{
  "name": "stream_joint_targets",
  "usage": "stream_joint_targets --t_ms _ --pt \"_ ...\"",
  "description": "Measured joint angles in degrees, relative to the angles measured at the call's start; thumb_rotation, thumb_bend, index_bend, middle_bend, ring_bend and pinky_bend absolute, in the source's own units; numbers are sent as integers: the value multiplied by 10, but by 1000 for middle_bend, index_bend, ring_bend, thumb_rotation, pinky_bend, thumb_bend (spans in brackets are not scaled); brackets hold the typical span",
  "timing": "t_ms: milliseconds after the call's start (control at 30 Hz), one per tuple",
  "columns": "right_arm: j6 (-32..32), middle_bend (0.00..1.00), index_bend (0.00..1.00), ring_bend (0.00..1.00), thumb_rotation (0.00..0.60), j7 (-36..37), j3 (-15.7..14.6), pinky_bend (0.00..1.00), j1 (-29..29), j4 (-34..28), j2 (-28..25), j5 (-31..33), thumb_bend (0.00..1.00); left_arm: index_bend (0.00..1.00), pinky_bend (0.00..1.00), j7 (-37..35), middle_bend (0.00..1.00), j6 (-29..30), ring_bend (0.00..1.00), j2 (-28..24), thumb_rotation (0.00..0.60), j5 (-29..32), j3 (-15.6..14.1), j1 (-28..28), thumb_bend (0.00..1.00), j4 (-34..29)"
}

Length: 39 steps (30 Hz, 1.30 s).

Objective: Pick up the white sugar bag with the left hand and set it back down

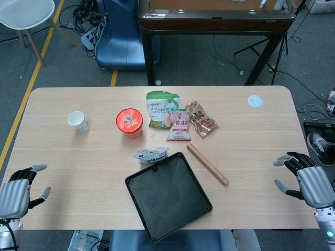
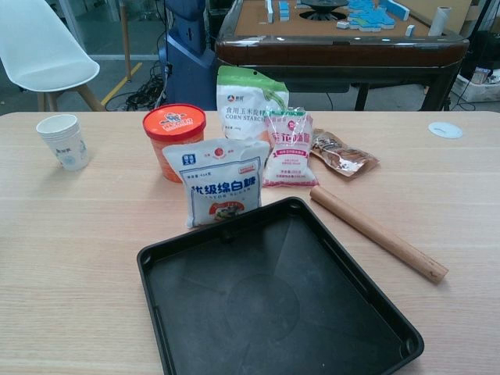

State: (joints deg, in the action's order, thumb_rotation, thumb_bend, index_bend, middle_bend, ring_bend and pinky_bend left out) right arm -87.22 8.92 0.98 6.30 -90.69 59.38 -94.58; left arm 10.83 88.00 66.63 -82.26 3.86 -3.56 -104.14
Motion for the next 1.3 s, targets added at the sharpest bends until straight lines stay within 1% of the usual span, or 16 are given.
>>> stream_joint_targets --t_ms 233,433,633,700,800,967,1033,1167,1300 --pt "-6 355 385 216 600 0 0 225 -2 0 0 -1 256 263 206 -4 284 0 260 -1 600 -1 0 1 257 2" --pt "-16 355 385 216 600 -5 7 225 -3 -5 -9 0 256 263 206 -17 284 -4 260 1 600 0 7 -5 257 11" --pt "-30 355 385 216 600 -14 23 225 -3 -20 -32 7 256 260 206 -58 279 -40 260 4 600 7 21 -29 257 27" --pt "-31 355 385 216 600 -17 28 225 -2 -27 -41 12 256 257 206 -84 275 -59 260 5 600 10 27 -42 257 36" --pt "-29 355 385 216 600 -21 33 225 -1 -37 -50 18 256 225 206 -128 258 -95 256 9 600 15 36 -64 256 50" --pt "-26 355 385 216 600 -29 32 225 -1 -48 -54 20 256 100 204 -181 191 -173 241 20 600 22 49 -115 201 81" --pt "-26 355 385 216 600 -32 31 225 -3 -51 -54 20 256 81 203 -199 178 -201 231 28 600 24 52 -136 187 95" --pt "-28 355 385 216 600 -36 30 225 -6 -55 -55 20 256 65 202 -247 148 -257 196 50 600 23 58 -179 174 133" --pt "-29 355 385 216 600 -39 29 225 -9 -57 -54 22 256 65 202 -290 145 -293 194 77 600 17 59 -212 174 174"
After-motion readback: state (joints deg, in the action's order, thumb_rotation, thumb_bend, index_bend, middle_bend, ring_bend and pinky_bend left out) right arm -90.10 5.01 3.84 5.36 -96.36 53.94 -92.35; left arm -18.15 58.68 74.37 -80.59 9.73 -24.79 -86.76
